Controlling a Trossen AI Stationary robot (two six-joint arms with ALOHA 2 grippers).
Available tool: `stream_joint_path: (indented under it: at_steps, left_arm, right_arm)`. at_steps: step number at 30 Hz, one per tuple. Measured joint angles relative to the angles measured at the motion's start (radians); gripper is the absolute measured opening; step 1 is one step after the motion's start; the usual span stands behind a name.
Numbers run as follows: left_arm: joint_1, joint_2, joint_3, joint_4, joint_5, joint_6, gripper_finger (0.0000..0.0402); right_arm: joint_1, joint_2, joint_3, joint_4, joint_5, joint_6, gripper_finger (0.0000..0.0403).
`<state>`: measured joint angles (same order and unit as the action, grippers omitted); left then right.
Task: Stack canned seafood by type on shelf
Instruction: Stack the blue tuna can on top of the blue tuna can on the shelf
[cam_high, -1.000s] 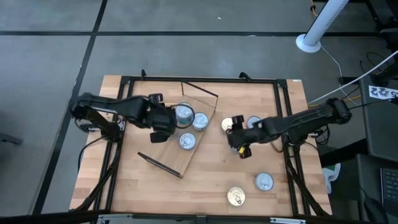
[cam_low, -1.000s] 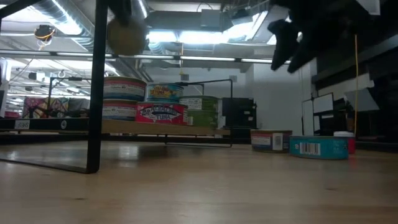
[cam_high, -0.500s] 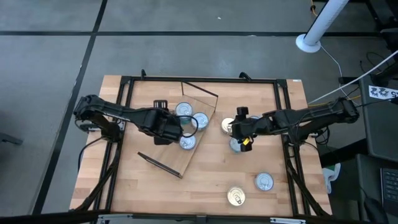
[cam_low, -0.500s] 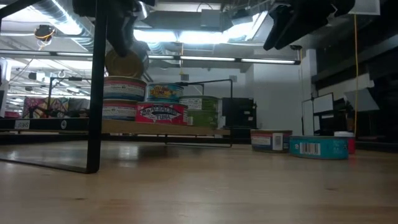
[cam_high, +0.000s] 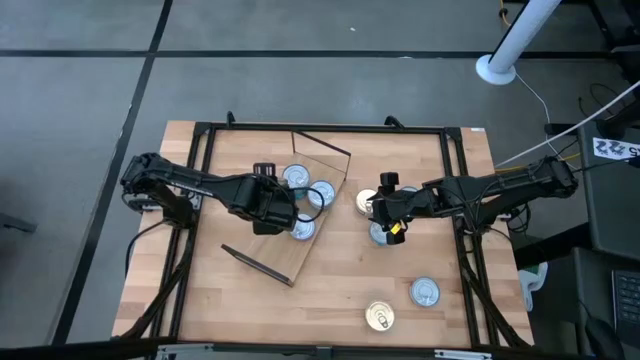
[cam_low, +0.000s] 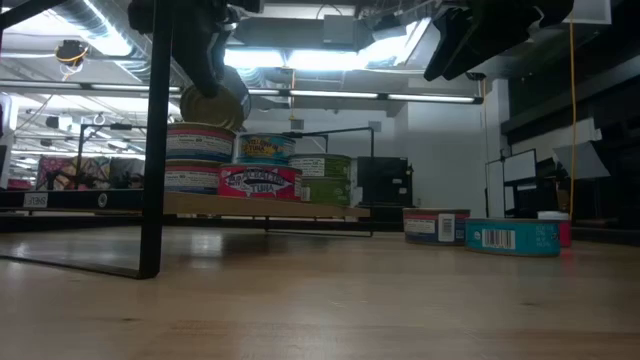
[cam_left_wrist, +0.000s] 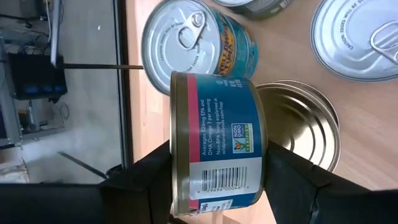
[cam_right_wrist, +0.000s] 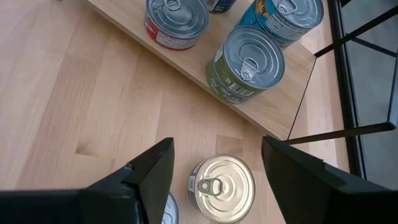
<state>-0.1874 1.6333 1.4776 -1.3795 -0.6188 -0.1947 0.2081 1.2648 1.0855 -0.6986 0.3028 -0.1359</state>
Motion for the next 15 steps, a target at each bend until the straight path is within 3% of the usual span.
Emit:
stream_joint_path:
  at_steps: [15]
  left_arm:
    - [-0.001, 0.043, 0.001, 0.000, -0.036, 0.100, 0.0209]
  right_arm:
    - [0.000, 0.000, 0.000, -0.001, 0.000, -0.001, 0.0241]
